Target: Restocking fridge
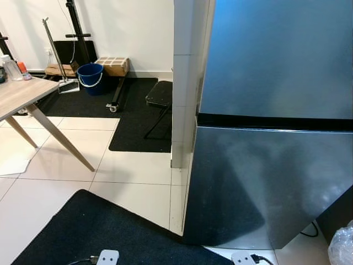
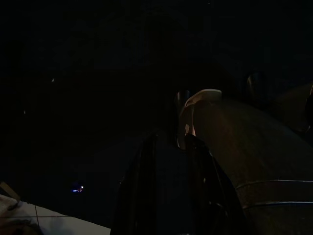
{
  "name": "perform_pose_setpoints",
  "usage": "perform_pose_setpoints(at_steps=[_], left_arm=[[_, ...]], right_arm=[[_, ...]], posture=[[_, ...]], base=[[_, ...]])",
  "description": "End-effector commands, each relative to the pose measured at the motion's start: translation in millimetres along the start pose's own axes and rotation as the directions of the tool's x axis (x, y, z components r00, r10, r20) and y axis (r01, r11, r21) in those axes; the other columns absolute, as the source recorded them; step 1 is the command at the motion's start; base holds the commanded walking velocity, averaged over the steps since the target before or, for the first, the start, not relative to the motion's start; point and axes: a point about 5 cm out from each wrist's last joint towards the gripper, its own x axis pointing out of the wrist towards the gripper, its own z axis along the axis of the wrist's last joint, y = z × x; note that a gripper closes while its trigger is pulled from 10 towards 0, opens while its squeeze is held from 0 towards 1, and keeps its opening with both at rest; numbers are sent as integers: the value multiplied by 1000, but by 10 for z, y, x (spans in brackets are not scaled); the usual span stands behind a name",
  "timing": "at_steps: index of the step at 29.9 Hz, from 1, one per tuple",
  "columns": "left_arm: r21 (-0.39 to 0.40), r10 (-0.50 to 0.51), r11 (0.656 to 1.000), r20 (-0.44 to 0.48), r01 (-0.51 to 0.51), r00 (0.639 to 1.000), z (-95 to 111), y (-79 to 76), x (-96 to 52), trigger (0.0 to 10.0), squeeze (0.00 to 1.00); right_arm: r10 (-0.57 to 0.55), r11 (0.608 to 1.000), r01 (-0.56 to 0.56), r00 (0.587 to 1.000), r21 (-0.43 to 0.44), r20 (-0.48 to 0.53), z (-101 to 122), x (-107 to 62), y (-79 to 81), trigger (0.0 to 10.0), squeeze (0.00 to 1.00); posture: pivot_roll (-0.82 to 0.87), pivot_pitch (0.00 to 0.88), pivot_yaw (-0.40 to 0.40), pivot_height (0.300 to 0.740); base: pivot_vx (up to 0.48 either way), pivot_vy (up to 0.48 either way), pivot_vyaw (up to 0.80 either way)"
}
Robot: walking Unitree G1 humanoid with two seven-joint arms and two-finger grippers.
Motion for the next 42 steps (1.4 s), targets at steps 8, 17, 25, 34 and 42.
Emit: perform_pose_setpoints(at_steps=[8,17,25,34,42], left_arm=[[-7,-14,1000,-22,14,1000,-31,-54,9,10000,0],[-9,-16,1000,-22,16,1000,-44,-64,8,10000,0],[-9,-15,1000,-24,15,1000,-49,-69,9,10000,0],[39,-9,999,-23,10,1000,-26,-63,12,10000,0],[45,34,998,-7,-34,999,-15,8,0,10000,0]], right_arm=[[-3,1000,3,1000,-3,-8,-9,-1,-9,10000,0],[-1,1000,1,1000,-5,-8,-10,-1,-5,10000,0],[2,1000,-2,1000,-4,0,1,0,0,10000,0],[9,999,-8,999,-53,32,68,2,16,10000,0],[-7,995,10,1000,-103,24,82,-1,-20,10000,0]], posture=[[6,0,3,740],[5,0,2,740],[7,0,1,740],[6,0,3,740],[8,0,1,740]], base=[[0,0,0],[0,0,0],[0,0,0],[0,0,0],[0,0,0]])
